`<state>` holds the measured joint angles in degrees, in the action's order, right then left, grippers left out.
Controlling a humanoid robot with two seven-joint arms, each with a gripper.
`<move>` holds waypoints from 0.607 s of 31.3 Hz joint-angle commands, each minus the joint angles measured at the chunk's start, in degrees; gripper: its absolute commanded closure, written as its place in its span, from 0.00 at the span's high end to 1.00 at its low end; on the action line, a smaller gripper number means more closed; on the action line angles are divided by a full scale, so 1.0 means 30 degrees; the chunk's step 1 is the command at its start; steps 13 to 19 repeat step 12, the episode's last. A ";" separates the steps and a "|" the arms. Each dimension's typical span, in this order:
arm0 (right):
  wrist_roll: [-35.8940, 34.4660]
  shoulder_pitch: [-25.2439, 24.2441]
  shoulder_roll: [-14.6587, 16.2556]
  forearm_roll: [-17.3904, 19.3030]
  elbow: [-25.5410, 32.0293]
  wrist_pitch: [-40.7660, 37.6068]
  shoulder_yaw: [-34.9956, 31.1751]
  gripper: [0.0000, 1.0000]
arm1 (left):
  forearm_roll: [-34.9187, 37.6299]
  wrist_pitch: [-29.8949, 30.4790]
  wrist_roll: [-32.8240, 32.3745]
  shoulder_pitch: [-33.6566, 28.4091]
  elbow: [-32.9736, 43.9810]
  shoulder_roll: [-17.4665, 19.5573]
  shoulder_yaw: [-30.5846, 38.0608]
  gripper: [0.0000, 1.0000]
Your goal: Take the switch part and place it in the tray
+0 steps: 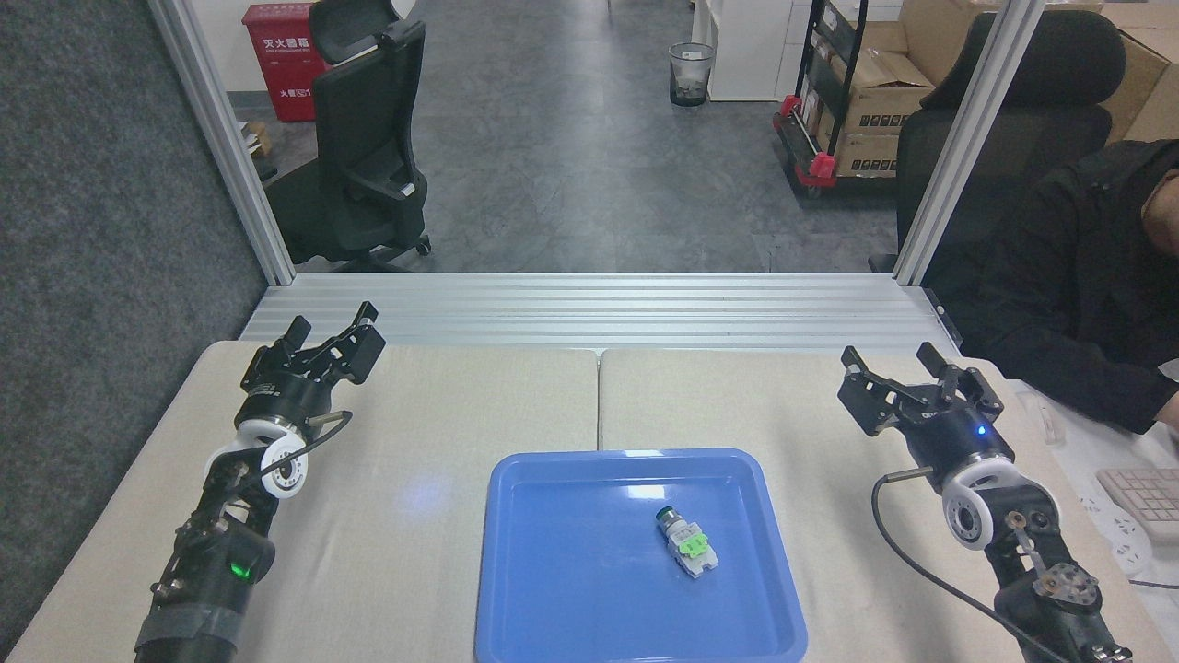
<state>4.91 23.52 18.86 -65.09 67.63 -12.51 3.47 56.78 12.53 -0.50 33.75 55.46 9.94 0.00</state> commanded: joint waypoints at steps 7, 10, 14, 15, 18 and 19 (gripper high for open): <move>-0.0906 -0.0223 0.1066 0.0252 -0.2446 -0.0019 -0.2034 0.98 | 0.0000 0.0013 0.0021 0.0000 0.0000 -0.0002 -0.0440 1.00; -0.0906 -0.0310 0.0920 0.0281 -0.2446 -0.0019 -0.2005 0.98 | 0.0000 0.0013 0.0021 0.0000 0.0000 -0.0002 -0.0440 1.00; -0.0906 -0.0340 0.0861 0.0281 -0.2445 -0.0019 -0.2005 0.98 | 0.0000 0.0013 0.0021 0.0000 0.0000 -0.0002 -0.0440 1.00; -0.0906 -0.0340 0.0861 0.0281 -0.2445 -0.0019 -0.2005 0.98 | 0.0000 0.0013 0.0021 0.0000 0.0000 -0.0002 -0.0440 1.00; -0.0906 -0.0340 0.0861 0.0281 -0.2445 -0.0019 -0.2005 0.98 | 0.0000 0.0013 0.0021 0.0000 0.0000 -0.0002 -0.0440 1.00; -0.0906 -0.0340 0.0861 0.0281 -0.2445 -0.0019 -0.2005 0.98 | 0.0000 0.0013 0.0021 0.0000 0.0000 -0.0002 -0.0440 1.00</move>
